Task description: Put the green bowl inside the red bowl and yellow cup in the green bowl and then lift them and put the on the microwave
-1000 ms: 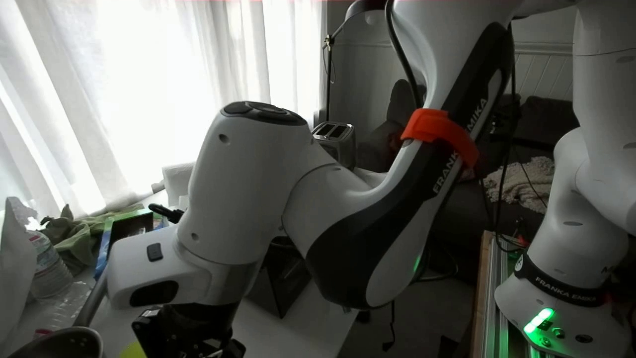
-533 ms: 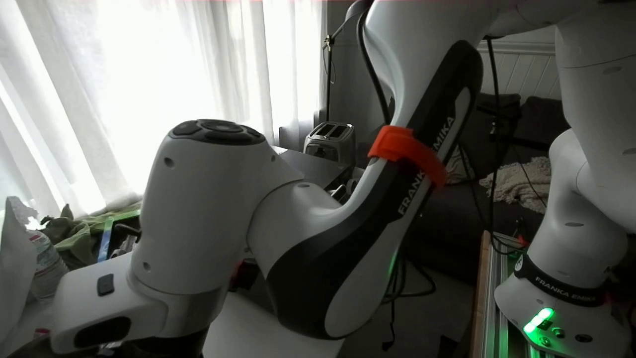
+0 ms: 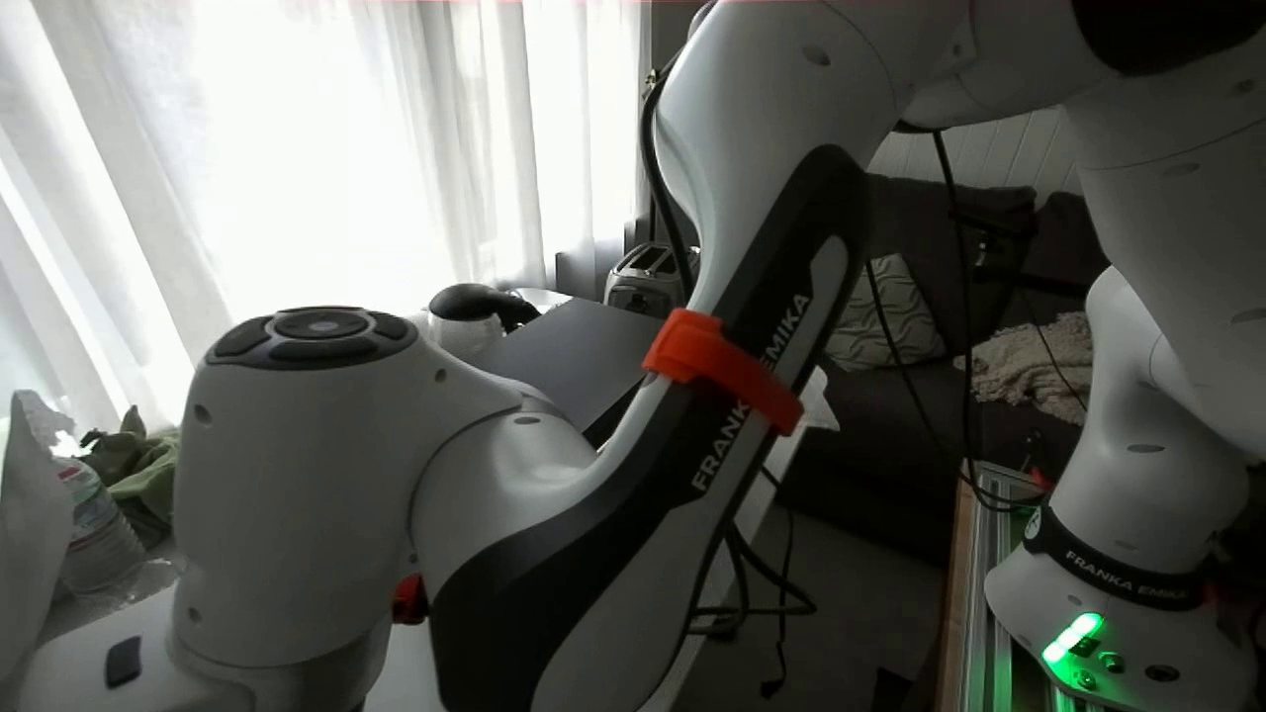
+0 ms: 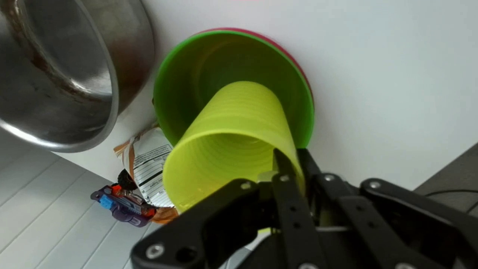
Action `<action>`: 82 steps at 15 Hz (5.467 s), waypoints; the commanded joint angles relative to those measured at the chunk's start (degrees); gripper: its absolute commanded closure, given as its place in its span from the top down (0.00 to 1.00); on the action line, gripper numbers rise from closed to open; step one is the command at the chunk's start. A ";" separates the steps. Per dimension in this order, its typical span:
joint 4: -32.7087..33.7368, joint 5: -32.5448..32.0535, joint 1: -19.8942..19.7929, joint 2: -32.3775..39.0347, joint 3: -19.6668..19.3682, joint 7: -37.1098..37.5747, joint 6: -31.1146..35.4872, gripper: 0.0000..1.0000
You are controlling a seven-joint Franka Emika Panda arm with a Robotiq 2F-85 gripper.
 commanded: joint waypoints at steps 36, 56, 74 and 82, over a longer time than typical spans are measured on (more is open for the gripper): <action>8.36 3.68 2.58 6.46 -2.59 -4.17 -8.58 0.00; -17.04 2.63 -2.39 -33.08 -7.28 19.69 -13.39 0.02; -22.92 3.46 -5.15 -41.45 -11.90 53.18 -24.72 0.18; -25.99 3.35 -5.26 -50.27 -11.73 58.31 -25.81 0.82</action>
